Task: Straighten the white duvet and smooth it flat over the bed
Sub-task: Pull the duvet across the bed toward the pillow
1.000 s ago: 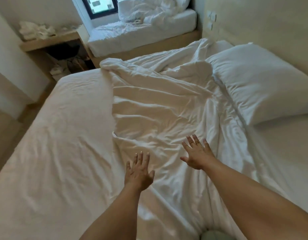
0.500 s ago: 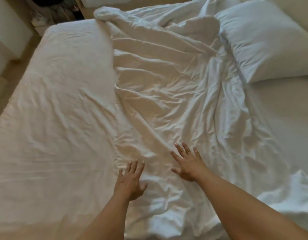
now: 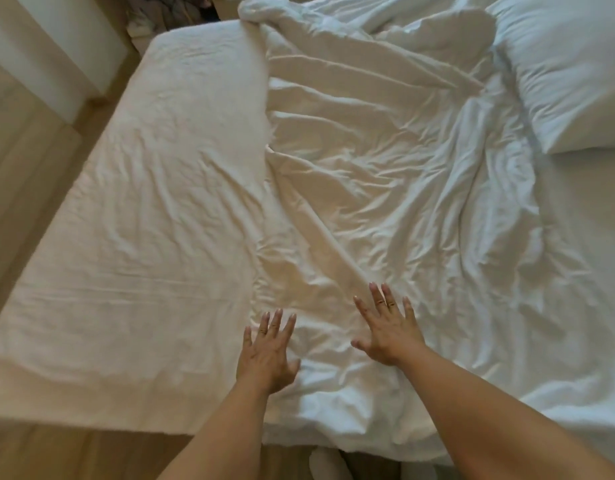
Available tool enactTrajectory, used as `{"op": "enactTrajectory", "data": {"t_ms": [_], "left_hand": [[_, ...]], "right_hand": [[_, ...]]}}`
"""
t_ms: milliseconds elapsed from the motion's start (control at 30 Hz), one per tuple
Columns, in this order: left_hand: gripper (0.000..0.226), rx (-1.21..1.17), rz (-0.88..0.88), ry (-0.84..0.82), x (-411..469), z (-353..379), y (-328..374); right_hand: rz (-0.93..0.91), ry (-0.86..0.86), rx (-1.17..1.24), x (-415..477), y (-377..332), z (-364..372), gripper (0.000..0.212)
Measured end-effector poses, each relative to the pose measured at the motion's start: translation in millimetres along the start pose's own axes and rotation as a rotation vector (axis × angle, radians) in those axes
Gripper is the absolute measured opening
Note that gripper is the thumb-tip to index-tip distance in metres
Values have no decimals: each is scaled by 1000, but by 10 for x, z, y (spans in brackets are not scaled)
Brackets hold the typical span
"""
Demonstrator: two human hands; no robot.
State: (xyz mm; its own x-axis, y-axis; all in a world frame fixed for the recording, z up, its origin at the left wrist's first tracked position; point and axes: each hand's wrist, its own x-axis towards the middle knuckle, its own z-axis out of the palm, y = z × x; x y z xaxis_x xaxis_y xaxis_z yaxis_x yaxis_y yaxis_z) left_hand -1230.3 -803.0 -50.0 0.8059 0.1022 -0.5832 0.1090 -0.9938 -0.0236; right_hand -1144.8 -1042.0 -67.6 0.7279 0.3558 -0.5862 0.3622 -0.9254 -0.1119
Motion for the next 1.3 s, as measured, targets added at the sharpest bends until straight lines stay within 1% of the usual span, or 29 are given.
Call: {"op": "enactTrajectory", "data": {"t_ms": [167, 333, 433, 533, 667, 767, 933, 1067, 1167, 1267, 1300], "left_hand": [[83, -83, -71, 73, -315, -450, -356], [74, -120, -127, 165, -596, -1032, -1242], [70, -166, -158, 258, -878, -1412, -2013], [68, -207, -205, 350, -1290, -1706, -2942], [69, -227, -331, 462, -1796, -2060, -4211], [68, -211, -412, 519, -2142, -2243, -4991], [69, -232, -533, 555, -2596, -2350, -6067], [70, -198, -621, 578, -2881, -2365, -6950], [70, -212, -695, 600, -3091, -2404, -7670], [71, -216, -731, 561, -3261, -2511, -8385], [72, -210, -744, 574, -3298, -2558, -8615]], "right_hand": [[-80, 46, -51, -112, -486, -651, 84], [-123, 82, -73, -141, -1466, -1447, 83], [-143, 124, -107, -130, -2338, -1932, 80], [-231, 170, -181, -157, -3380, -2438, 73], [-349, 285, -247, -244, -4735, -3111, 72], [-425, 357, -298, -294, -5654, -3476, 73], [-590, 434, -348, -218, -7041, -3751, 72], [-670, 429, -359, -52, -8073, -3854, 72], [-765, 444, -351, 147, -8841, -3971, 74], [-817, 404, -359, 327, -9538, -4149, 77], [-821, 405, -363, 403, -9763, -4200, 79]]}}
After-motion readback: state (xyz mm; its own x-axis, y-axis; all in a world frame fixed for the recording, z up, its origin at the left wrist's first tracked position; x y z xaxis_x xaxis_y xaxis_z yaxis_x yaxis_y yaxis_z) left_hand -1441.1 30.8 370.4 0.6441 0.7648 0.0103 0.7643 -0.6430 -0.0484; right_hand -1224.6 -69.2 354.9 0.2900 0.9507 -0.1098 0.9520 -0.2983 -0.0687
